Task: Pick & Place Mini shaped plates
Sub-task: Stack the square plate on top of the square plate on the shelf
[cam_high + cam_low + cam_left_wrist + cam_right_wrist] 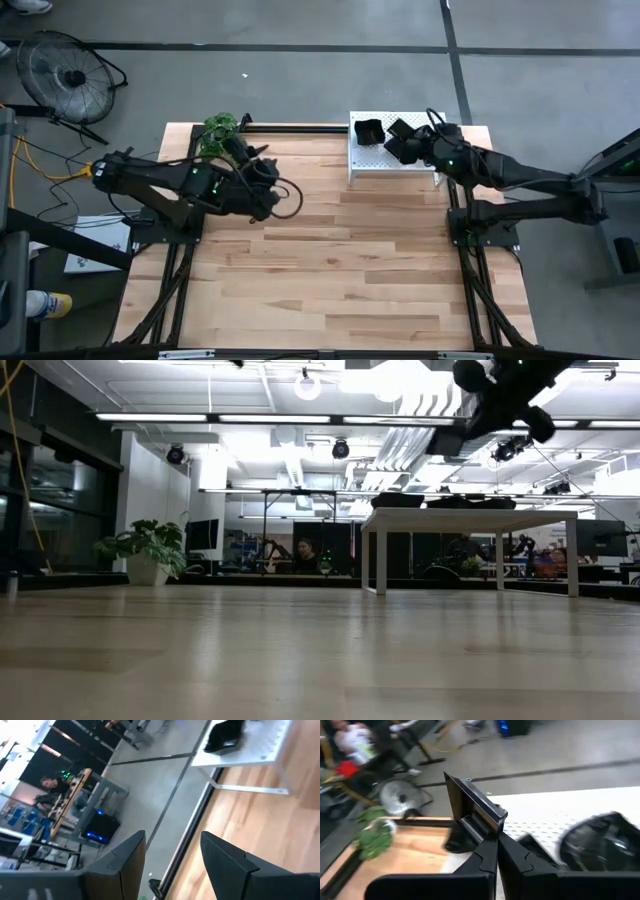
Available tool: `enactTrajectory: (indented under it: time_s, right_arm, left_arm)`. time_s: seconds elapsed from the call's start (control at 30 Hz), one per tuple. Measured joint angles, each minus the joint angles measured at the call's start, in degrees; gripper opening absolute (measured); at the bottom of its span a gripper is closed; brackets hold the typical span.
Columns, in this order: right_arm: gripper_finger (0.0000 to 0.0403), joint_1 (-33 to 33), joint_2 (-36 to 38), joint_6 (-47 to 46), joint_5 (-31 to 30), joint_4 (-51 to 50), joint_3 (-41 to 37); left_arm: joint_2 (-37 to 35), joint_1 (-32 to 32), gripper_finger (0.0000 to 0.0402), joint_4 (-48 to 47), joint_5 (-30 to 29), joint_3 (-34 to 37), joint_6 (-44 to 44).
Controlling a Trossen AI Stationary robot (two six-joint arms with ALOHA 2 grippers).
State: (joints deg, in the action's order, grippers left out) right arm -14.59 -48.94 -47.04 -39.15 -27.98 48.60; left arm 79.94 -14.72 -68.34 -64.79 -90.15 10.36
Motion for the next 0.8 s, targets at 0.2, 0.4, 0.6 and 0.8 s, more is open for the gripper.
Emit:
enactTrajectory:
  time_s: [0.2,0.4,0.6,0.8]
  right_arm:
    - [0.0000,-4.6,0.6,-9.2,2.3,-6.7,0.0]
    - [0.0000,-7.7,0.6,-12.5,5.7,-7.7,0.0]
    - [0.0000,-10.8,0.4,-17.0,9.3,-9.4,0.0]
    - [0.0000,-11.8,-1.4,-17.9,11.8,-10.4,0.0]
  left_arm:
    - [-3.8,4.5,0.0186,3.5,4.2,6.9,-1.8]
    - [-12.5,8.8,0.0186,28.3,19.1,22.4,-16.6]
    - [-23.7,15.4,0.0186,54.0,38.1,39.7,-23.8]
    - [-34.0,22.3,0.0186,72.4,54.8,53.2,-24.8]
